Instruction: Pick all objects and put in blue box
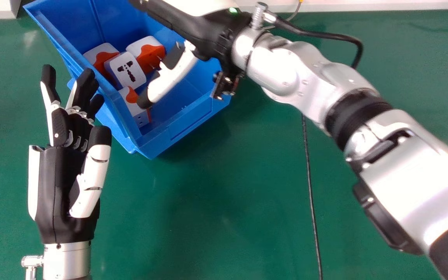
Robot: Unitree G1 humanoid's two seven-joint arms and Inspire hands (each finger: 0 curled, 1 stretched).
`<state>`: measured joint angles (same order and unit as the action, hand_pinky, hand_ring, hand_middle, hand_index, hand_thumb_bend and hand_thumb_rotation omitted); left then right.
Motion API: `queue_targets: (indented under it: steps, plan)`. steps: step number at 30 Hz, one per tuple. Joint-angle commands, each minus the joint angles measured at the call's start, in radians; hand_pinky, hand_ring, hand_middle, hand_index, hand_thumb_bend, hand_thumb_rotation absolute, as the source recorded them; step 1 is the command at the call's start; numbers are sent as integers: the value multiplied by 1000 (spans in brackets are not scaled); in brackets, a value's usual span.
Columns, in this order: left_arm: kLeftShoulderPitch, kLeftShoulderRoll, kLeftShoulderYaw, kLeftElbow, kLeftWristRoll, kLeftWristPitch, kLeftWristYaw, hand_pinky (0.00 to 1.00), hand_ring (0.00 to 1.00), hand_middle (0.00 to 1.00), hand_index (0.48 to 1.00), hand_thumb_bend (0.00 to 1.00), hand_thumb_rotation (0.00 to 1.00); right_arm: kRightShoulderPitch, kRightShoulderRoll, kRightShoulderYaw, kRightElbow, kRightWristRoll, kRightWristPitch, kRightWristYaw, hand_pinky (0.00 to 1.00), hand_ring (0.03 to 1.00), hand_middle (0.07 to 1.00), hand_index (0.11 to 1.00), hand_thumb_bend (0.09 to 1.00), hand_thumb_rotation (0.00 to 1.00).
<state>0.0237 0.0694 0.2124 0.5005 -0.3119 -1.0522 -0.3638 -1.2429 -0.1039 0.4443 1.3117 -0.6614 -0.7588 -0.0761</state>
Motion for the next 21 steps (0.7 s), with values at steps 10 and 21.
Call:
queue_targets:
  steps: [10, 21]
  plan:
    - [0, 12, 18, -12, 2, -35, 21, 953, 960, 954, 910, 420, 633, 334, -241, -142, -178, 159, -394, -76, 779, 855, 887, 897, 959, 861]
    - [-3, 28, 32, 6, -21, -28, 12, 955, 969, 967, 933, 416, 639, 619, -376, -261, -304, 316, -523, -22, 699, 793, 834, 845, 952, 907]
